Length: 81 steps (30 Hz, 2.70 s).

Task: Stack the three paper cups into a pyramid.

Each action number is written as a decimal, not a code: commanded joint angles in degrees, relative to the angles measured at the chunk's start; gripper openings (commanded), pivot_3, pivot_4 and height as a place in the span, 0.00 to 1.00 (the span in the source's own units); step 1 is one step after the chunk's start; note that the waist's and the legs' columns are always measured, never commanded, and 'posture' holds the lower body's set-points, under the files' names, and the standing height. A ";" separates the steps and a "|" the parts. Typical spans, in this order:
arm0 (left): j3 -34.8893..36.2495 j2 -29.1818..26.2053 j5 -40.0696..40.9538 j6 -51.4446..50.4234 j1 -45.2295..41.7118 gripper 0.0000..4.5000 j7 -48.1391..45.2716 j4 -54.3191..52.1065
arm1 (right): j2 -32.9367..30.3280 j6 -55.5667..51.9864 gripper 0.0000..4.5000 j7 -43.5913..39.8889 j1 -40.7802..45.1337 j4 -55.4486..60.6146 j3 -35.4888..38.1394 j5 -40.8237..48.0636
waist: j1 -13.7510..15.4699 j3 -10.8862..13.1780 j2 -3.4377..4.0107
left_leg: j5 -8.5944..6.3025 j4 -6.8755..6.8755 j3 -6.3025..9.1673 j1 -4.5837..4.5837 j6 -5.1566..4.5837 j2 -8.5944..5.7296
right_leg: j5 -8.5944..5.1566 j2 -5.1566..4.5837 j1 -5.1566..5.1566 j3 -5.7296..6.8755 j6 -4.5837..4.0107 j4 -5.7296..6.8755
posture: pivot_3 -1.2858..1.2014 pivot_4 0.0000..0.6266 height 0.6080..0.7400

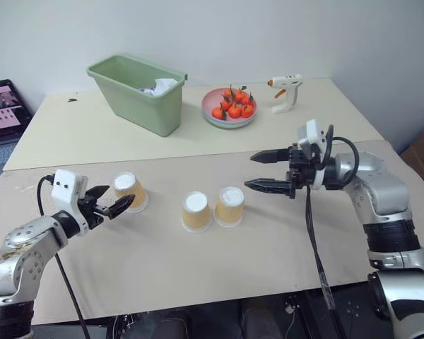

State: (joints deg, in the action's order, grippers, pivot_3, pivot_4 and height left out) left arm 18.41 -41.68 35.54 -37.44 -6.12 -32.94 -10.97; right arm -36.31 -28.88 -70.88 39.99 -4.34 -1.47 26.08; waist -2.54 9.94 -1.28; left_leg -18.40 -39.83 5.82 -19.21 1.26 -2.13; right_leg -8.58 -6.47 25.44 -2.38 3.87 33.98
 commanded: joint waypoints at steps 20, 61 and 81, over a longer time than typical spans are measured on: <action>-8.87 2.18 -7.71 6.03 -15.58 0.57 -8.55 8.70 | -2.15 -0.28 1.00 2.10 -2.58 4.71 3.98 1.83 | 0.16 0.00 -0.01 | 0.00 -0.03 0.00 -0.05 0.00 0.00 | 0.02 0.00 0.04 0.00 0.00 0.00 | 0.52 0.24 0.89; -26.90 7.64 -0.38 -4.67 -40.25 0.57 -34.12 6.83 | -3.73 -2.37 1.00 7.29 -7.34 11.36 6.52 4.38 | 0.11 0.04 -0.05 | -0.03 -0.07 0.00 -0.09 -0.06 0.00 | 0.02 0.03 -0.04 0.00 0.03 0.01 | 0.52 0.24 0.89; -23.03 10.09 -2.81 -3.03 -39.81 0.99 -29.42 4.16 | -3.83 -2.04 1.00 7.75 -6.60 10.03 5.82 4.98 | 0.08 0.04 -0.05 | -0.03 -0.09 0.00 -0.09 -0.07 0.00 | 0.02 0.03 -0.05 0.00 0.03 0.02 | 0.52 0.24 0.89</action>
State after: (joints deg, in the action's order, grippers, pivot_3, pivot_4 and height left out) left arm -7.72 -31.24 30.41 -40.09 -45.98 -63.17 -2.75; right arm -39.39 -31.22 -63.06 32.05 4.93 3.05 30.20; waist -2.46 9.98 -1.34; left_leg -18.43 -39.92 5.82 -19.29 1.19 -2.13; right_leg -8.56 -6.44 25.39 -2.38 3.90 34.00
